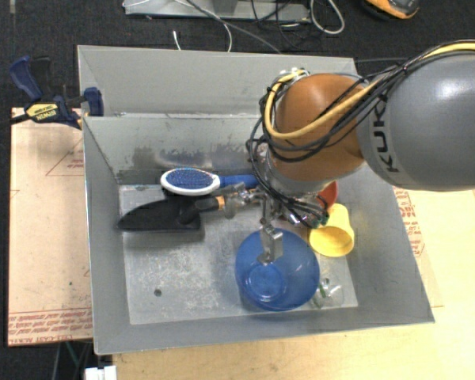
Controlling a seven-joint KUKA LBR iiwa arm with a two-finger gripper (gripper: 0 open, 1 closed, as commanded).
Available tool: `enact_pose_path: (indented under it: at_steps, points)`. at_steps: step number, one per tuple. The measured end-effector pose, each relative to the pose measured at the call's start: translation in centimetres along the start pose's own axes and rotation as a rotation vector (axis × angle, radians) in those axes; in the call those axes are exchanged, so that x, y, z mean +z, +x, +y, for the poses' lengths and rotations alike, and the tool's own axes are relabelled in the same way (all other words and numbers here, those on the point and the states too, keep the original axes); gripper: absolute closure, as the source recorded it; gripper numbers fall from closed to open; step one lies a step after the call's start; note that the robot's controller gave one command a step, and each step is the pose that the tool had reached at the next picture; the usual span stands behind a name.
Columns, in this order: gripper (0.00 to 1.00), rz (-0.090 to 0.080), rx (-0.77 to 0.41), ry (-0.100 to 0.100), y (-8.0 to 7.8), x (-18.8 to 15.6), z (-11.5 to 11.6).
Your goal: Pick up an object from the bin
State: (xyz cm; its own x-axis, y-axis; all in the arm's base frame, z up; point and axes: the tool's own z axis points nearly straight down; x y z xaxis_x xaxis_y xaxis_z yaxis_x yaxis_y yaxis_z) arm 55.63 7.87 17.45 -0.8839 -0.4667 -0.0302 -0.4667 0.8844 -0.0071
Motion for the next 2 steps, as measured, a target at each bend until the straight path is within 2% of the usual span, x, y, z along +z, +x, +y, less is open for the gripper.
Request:
enact_pose_path:
  at_steps: [1, 2]
  points:
    - [0.0, 0.013, 0.046, -0.009, -2.1, 7.2, -1.9]
    - [0.0, 0.008, 0.044, -0.006, -2.4, 5.6, -1.6]
